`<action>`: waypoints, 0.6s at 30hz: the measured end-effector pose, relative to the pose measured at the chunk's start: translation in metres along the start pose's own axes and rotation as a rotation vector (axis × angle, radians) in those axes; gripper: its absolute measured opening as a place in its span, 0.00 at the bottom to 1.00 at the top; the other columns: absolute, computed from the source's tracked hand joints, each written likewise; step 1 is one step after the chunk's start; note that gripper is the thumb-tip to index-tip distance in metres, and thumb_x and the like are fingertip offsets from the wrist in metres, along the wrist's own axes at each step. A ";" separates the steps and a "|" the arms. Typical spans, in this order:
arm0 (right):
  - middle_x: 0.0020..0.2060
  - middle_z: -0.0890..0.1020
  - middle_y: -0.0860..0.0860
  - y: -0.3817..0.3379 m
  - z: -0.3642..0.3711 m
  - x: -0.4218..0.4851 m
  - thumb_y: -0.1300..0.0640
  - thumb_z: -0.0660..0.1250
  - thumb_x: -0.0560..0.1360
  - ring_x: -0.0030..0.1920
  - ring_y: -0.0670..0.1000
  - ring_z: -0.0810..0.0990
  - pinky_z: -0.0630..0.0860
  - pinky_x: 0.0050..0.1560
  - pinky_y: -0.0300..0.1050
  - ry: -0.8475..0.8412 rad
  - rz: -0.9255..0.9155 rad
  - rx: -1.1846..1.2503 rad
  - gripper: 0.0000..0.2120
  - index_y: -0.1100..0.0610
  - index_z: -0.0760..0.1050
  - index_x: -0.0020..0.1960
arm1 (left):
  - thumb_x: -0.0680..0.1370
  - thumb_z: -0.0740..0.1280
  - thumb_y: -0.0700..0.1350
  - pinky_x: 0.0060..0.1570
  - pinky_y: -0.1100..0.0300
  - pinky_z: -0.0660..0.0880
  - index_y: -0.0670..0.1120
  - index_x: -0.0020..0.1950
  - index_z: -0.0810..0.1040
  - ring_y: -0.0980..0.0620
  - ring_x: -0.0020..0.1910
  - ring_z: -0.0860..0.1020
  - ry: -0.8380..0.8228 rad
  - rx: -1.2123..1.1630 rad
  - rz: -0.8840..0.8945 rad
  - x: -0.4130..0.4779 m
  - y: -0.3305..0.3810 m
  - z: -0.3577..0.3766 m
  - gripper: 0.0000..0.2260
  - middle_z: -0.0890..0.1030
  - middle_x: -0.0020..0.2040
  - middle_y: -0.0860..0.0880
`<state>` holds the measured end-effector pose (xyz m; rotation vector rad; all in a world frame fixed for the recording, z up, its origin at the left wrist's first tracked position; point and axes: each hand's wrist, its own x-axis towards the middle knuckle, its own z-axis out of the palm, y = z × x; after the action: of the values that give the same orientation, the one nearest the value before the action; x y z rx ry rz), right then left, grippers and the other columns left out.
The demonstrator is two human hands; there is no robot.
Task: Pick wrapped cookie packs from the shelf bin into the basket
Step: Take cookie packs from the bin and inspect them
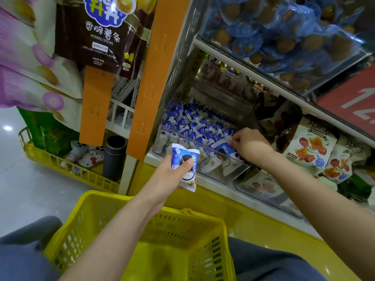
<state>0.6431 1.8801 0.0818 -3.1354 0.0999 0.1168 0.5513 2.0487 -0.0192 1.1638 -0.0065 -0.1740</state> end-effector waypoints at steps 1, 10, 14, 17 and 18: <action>0.43 0.80 0.56 -0.002 -0.001 0.002 0.52 0.61 0.78 0.43 0.55 0.80 0.76 0.43 0.47 0.000 0.028 -0.003 0.12 0.60 0.78 0.51 | 0.78 0.63 0.47 0.52 0.52 0.78 0.54 0.56 0.73 0.53 0.46 0.82 0.002 0.006 -0.003 0.000 0.000 0.000 0.07 0.82 0.49 0.50; 0.42 0.80 0.55 0.005 0.001 0.004 0.52 0.61 0.78 0.41 0.55 0.80 0.77 0.44 0.48 0.026 0.046 -0.057 0.11 0.59 0.78 0.48 | 0.78 0.63 0.47 0.53 0.53 0.78 0.51 0.60 0.72 0.52 0.48 0.81 0.024 0.037 -0.039 0.003 0.001 0.001 0.11 0.81 0.50 0.48; 0.40 0.80 0.55 0.004 0.010 0.013 0.53 0.62 0.78 0.40 0.53 0.79 0.76 0.44 0.46 -0.091 0.012 0.050 0.12 0.61 0.79 0.46 | 0.78 0.64 0.47 0.55 0.52 0.77 0.52 0.60 0.71 0.52 0.51 0.80 0.030 0.061 -0.060 0.002 -0.001 0.001 0.11 0.81 0.53 0.49; 0.39 0.80 0.55 0.004 0.018 0.019 0.53 0.64 0.77 0.37 0.51 0.77 0.74 0.41 0.43 -0.094 -0.016 0.120 0.13 0.62 0.79 0.45 | 0.78 0.64 0.48 0.53 0.55 0.77 0.53 0.59 0.71 0.53 0.50 0.80 0.034 0.074 -0.057 0.002 -0.001 0.000 0.10 0.81 0.53 0.50; 0.38 0.80 0.55 0.005 0.020 0.021 0.53 0.64 0.76 0.37 0.51 0.76 0.74 0.41 0.43 -0.085 -0.019 0.164 0.12 0.61 0.79 0.43 | 0.78 0.64 0.48 0.53 0.56 0.77 0.53 0.59 0.71 0.53 0.50 0.80 0.036 0.079 -0.058 0.002 -0.001 0.000 0.10 0.81 0.53 0.50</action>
<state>0.6622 1.8740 0.0599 -2.9628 0.0756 0.2287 0.5534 2.0478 -0.0201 1.2464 0.0529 -0.2059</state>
